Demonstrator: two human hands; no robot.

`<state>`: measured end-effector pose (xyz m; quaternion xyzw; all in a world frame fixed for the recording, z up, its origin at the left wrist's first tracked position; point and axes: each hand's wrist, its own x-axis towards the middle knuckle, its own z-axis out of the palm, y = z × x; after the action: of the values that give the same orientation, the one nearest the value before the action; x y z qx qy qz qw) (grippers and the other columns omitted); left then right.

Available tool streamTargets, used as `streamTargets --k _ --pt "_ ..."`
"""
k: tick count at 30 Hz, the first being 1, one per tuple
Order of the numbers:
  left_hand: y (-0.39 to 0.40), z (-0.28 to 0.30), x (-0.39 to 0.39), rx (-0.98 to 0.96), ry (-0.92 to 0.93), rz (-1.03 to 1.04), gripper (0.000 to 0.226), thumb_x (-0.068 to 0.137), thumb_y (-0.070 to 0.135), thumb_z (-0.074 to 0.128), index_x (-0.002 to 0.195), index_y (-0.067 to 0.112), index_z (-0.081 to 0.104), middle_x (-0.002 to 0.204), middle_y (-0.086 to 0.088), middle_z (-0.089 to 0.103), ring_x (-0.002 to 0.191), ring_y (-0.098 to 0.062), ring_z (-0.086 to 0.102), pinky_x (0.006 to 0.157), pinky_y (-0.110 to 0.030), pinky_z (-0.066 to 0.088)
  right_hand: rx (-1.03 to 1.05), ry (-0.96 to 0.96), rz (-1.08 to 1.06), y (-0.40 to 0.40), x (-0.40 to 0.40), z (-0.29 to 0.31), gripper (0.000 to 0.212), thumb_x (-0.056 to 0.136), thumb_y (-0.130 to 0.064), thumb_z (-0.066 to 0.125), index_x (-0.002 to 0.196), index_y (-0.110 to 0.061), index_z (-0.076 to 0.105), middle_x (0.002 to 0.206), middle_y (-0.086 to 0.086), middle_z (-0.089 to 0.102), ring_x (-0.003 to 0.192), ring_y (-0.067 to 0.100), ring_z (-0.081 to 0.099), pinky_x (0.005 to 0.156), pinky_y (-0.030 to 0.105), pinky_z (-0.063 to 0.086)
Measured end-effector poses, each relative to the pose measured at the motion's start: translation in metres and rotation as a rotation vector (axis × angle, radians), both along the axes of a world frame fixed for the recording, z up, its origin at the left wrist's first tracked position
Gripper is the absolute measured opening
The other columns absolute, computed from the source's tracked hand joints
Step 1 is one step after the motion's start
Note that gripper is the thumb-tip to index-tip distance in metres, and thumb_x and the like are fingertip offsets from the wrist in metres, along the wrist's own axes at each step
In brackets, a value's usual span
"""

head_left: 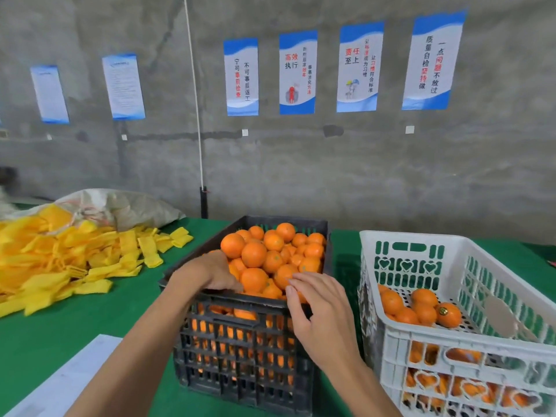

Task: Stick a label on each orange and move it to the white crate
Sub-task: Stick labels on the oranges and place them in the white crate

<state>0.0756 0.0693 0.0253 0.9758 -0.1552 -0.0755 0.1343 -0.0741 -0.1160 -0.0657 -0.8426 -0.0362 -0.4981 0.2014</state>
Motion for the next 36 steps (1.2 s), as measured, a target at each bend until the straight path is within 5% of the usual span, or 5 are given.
streamTargets --k 9,15,23,28,36 --pt "-0.075 -0.042 -0.115 -0.983 -0.485 -0.565 0.058 0.074 0.045 0.08 0.13 0.035 0.065 0.131 0.013 0.058 0.124 -0.004 0.055 0.097 -0.018 0.048 0.086 -0.147 0.026 -0.036 -0.054 -0.009 0.029 0.103 -0.024 0.059 0.129 -0.013 0.067 0.127 -0.006 0.067 0.119 0.01 0.06 0.104 0.034 0.044" --pt "-0.113 -0.125 -0.16 -1.028 -0.38 -0.672 0.06 0.083 0.046 0.079 0.139 0.036 0.058 0.139 0.013 0.052 0.129 -0.017 0.055 0.096 -0.016 0.049 0.052 -0.179 -0.023 -0.08 -0.111 -0.071 0.025 0.101 -0.021 0.063 0.121 -0.008 0.071 0.119 -0.001 0.072 0.112 0.011 0.065 0.098 0.03 0.048" --pt "-0.127 -0.26 -0.179 -0.964 0.315 -0.187 0.04 0.098 0.028 0.068 0.135 0.037 0.056 0.129 0.004 0.066 0.1 -0.005 0.067 0.085 -0.017 0.053 0.213 0.586 0.003 -0.112 -0.137 -0.173 0.028 0.099 -0.034 0.065 0.121 -0.02 0.075 0.117 -0.011 0.07 0.11 0.007 0.059 0.095 0.034 0.05" --pt "-0.119 -0.275 -0.182 -0.969 0.297 -0.203 0.041 0.103 0.031 0.061 0.142 0.038 0.052 0.131 0.009 0.061 0.113 -0.004 0.062 0.094 -0.018 0.048 0.076 0.772 -0.093 -0.123 -0.148 -0.192 0.075 0.084 -0.083 0.052 0.129 -0.025 0.069 0.121 -0.021 0.053 0.111 0.002 0.046 0.096 0.025 0.042" --pt "-0.11 -0.284 -0.187 -0.91 0.199 -0.338 0.053 0.089 0.064 0.054 0.14 0.058 0.038 0.136 0.036 0.041 0.119 0.006 0.054 0.093 -0.023 0.051 0.021 0.766 0.006 -0.113 -0.15 -0.193 0.06 0.093 -0.07 0.052 0.13 -0.026 0.07 0.112 -0.014 0.055 0.102 0.009 0.048 0.09 0.033 0.044"
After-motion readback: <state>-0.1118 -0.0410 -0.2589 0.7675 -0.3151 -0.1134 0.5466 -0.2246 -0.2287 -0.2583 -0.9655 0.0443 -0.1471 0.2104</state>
